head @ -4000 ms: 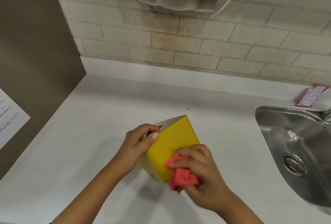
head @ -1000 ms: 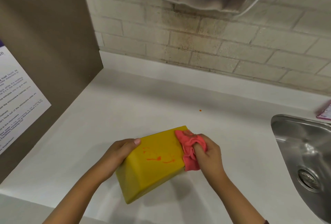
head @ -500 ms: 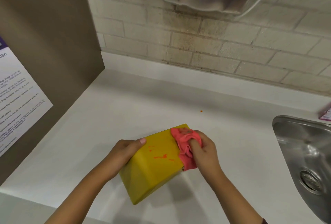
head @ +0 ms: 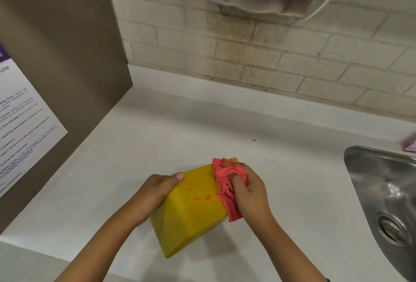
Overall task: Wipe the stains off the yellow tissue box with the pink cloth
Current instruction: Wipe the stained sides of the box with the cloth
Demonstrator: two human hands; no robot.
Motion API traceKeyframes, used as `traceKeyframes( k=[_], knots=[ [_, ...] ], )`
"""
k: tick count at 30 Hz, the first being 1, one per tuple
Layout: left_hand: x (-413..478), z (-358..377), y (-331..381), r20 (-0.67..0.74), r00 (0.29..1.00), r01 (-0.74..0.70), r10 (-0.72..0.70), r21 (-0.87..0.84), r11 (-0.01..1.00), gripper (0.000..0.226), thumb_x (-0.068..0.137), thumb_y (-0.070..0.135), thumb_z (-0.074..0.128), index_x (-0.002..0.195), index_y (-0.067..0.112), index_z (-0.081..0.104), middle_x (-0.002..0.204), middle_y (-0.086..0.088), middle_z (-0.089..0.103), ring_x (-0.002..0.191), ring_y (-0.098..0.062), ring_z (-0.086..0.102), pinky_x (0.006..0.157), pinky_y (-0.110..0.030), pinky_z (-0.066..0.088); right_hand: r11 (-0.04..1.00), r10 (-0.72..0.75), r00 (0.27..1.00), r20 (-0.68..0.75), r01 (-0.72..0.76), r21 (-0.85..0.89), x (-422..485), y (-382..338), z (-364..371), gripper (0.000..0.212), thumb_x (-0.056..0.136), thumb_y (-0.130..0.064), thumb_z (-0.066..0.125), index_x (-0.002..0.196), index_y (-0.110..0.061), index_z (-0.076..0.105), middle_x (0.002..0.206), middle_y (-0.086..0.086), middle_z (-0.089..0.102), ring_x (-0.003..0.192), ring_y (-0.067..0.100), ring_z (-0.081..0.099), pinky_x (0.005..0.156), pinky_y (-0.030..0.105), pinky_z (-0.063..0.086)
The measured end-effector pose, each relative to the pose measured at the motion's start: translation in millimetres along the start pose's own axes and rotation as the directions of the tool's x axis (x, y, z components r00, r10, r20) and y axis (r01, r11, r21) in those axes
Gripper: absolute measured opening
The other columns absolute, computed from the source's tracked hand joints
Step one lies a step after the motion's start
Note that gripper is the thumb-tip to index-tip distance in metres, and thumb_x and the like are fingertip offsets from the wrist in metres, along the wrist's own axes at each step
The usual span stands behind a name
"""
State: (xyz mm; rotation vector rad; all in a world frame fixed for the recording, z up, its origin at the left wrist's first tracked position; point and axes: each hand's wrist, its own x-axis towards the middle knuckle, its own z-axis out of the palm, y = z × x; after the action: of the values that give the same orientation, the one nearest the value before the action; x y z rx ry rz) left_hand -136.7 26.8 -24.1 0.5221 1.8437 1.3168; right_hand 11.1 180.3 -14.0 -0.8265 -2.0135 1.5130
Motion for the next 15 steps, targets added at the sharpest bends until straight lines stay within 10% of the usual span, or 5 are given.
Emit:
traceKeyframes(
  k=[6,12,15],
  knots=[
    [1,-4,-4,-0.057,0.998,0.024,-0.026,-0.037,0.999,0.056,0.065,0.065,0.047,0.068,0.016,0.074,0.068,-0.004,0.074,0.065,-0.013,0.069,0.064,-0.023,0.047,0.989,-0.122,0.945,0.304,0.089,0.119,-19,-5,5,0.037,0.082,-0.007,0.045,0.099,-0.030,0.070,0.108,-0.028,0.069,0.112,-0.007,0.057,0.094,0.004,0.036],
    [-1,3,4,0.000,1.000,-0.002,0.002,0.015,1.000,0.049,0.074,0.066,0.051,0.050,0.027,0.069,0.051,0.005,0.067,0.052,-0.002,0.064,0.063,-0.024,0.043,0.990,0.025,1.000,0.007,-0.026,0.141,-7,-2,-1,0.027,0.088,-0.013,0.048,0.088,-0.011,0.075,0.095,0.002,0.075,0.092,0.012,0.067,0.085,0.028,0.051],
    [3,3,7,-0.024,1.000,0.014,-0.014,0.023,1.000,0.055,0.066,0.074,0.047,0.056,0.026,0.072,0.057,0.003,0.071,0.055,-0.004,0.067,0.062,-0.024,0.045,0.987,0.043,0.993,0.109,-0.059,0.152,-7,-13,10,0.030,0.097,-0.007,0.044,0.108,-0.017,0.070,0.113,-0.005,0.069,0.104,-0.003,0.061,0.092,0.011,0.045]
  ],
)
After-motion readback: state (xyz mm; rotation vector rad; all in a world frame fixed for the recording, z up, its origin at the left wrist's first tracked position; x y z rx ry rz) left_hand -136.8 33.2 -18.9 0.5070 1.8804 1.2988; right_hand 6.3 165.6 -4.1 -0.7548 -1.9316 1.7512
